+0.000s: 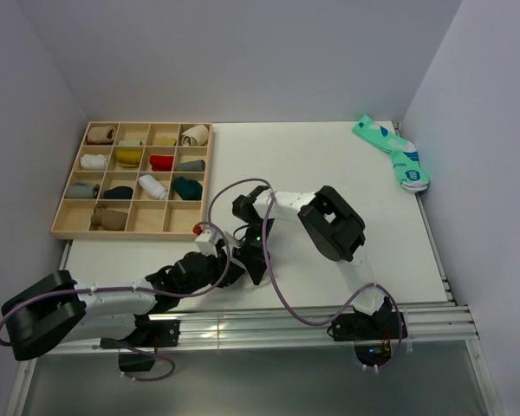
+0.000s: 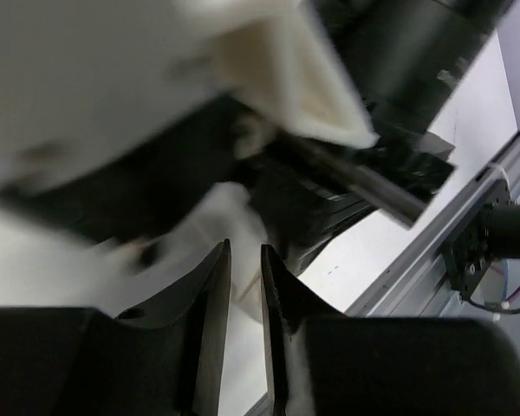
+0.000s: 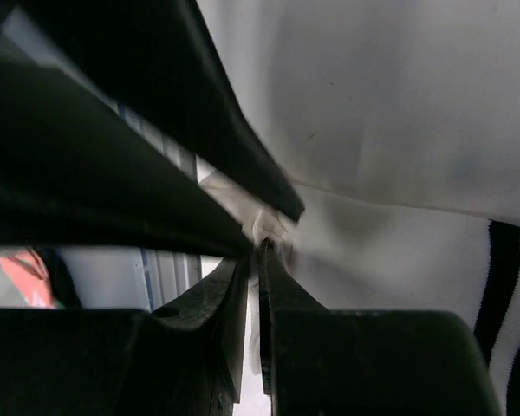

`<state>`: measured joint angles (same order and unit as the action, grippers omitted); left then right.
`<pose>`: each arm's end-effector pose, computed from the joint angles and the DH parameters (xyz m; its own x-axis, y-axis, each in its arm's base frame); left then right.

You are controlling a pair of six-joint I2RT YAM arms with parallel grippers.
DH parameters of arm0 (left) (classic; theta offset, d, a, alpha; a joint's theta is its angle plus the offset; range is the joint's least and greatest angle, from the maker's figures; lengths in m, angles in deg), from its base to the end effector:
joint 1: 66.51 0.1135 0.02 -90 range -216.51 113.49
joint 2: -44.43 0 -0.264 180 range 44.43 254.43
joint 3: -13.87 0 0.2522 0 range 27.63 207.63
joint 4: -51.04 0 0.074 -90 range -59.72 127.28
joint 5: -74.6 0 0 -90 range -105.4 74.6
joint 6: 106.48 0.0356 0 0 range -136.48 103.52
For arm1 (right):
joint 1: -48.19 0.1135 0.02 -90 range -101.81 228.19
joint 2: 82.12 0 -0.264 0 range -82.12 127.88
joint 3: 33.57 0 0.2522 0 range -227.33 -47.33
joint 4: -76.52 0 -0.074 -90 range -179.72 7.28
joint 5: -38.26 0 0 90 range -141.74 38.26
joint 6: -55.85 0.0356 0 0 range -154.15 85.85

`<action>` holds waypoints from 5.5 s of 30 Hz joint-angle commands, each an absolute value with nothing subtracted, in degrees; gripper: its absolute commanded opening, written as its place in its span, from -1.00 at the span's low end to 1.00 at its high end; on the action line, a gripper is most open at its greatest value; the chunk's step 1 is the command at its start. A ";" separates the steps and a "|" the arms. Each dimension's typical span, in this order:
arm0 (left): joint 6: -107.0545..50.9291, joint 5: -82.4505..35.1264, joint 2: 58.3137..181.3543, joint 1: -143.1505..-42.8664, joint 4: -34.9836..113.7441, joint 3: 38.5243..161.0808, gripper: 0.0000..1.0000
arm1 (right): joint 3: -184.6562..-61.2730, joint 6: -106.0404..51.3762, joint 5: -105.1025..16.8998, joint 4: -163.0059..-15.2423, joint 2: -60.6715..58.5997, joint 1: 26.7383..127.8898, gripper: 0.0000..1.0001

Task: Roll the socks
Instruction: Roll the sock at the center of the board.

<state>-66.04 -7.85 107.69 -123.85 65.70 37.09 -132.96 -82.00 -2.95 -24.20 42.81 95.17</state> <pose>0.1081 -0.1600 0.1402 -0.7365 -0.2492 -0.6289 0.3238 0.6865 -0.6511 0.2354 0.2916 0.1270 -0.1828 -0.9119 -0.3675 -0.7241 -0.1280 0.6777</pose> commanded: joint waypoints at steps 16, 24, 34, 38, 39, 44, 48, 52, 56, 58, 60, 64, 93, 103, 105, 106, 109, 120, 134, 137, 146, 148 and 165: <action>-59.20 -19.27 121.07 -126.80 81.13 41.26 -0.30 | -137.68 -82.31 -0.85 -19.67 46.47 93.63 -0.76; -59.55 -21.03 119.93 -126.80 82.46 40.20 -0.21 | -137.60 -80.91 -1.38 -20.55 46.64 93.45 -0.76; -58.06 -19.09 120.01 -126.80 76.83 42.31 -0.19 | -137.59 -80.46 -1.56 -20.81 46.56 93.19 -0.77; -57.70 -18.48 120.80 -126.80 76.65 42.05 -0.21 | -137.59 -80.55 -1.56 -20.55 46.73 93.19 -0.77; -57.62 -18.04 120.80 -126.80 75.69 42.22 -0.22 | -137.59 -80.55 -1.56 -20.55 46.73 93.19 -0.77; -56.91 -17.69 120.89 -126.80 74.02 42.66 -0.26 | -137.94 -80.38 -1.56 -20.55 46.73 93.19 -0.77; -57.26 -17.42 121.33 -126.80 73.58 42.84 -0.29 | -138.21 -80.47 -1.47 -20.37 46.73 93.19 -0.78; -57.53 -17.77 122.65 -126.80 73.40 43.10 -0.33 | -138.21 -80.29 -1.47 -20.37 46.73 93.10 -0.78; -57.79 -17.51 123.00 -126.80 73.31 43.10 -0.38 | -138.21 -80.38 -1.47 -20.55 46.73 93.01 -0.78; -57.97 -17.16 122.91 -126.80 73.14 43.10 -0.41 | -138.21 -80.29 -1.56 -20.55 46.56 93.01 -0.78; -58.05 -17.24 122.83 -126.80 73.31 43.01 -0.46 | -137.86 -80.38 -1.64 -20.72 46.38 93.01 -0.78; -57.97 -17.95 123.79 -126.80 72.61 43.72 -0.67 | -137.59 -80.02 -1.82 -20.99 45.94 92.93 -0.78; -59.37 -19.71 127.13 -126.80 70.85 45.56 -0.99 | -139.61 -64.12 -10.25 -32.85 43.47 88.53 -0.42; -60.78 -24.27 127.66 -125.31 67.95 47.15 -0.99 | -140.76 -59.99 -15.09 -36.90 44.10 88.44 -0.43; -61.57 -26.11 128.97 -124.69 67.69 47.50 -0.99 | -140.50 -60.16 -14.92 -36.90 43.92 88.35 -0.43; -61.92 -26.65 129.41 -124.43 67.60 47.67 -0.99 | -140.15 -60.08 -14.92 -37.16 43.66 88.44 -0.43; -63.59 -28.32 131.52 -123.82 65.41 48.99 -0.99 | -139.53 -60.25 -15.27 -37.60 43.13 88.35 -0.43; -70.18 -35.17 135.83 -120.13 57.23 52.42 -0.99 | -136.36 -56.56 -17.37 -43.92 34.70 84.49 -0.21; -71.94 -42.73 139.52 -111.87 49.59 55.05 -0.99 | -124.60 -60.23 -20.71 -47.62 16.69 72.36 -0.13; -73.52 -46.86 140.93 -110.64 48.97 56.54 -0.99 | -117.84 -66.02 -23.00 -49.20 8.89 71.65 -0.12; -73.44 -50.73 145.59 -108.61 42.29 62.61 -0.99 | -100.61 -79.41 -24.40 -55.34 -9.59 76.56 -0.07; -73.52 -50.91 146.20 -108.43 41.32 63.14 -0.99 | -95.42 -81.33 -26.42 -58.24 -13.90 81.39 -0.05; -75.19 -52.75 148.22 -108.17 42.64 62.88 -0.99 | -84.86 -80.20 -36.97 -70.28 -14.00 107.50 -0.01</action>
<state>-76.23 -57.05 145.55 -107.98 47.30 64.45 -86.03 -80.45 -33.44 -64.99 -14.59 104.85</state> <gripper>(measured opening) 0.033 0.498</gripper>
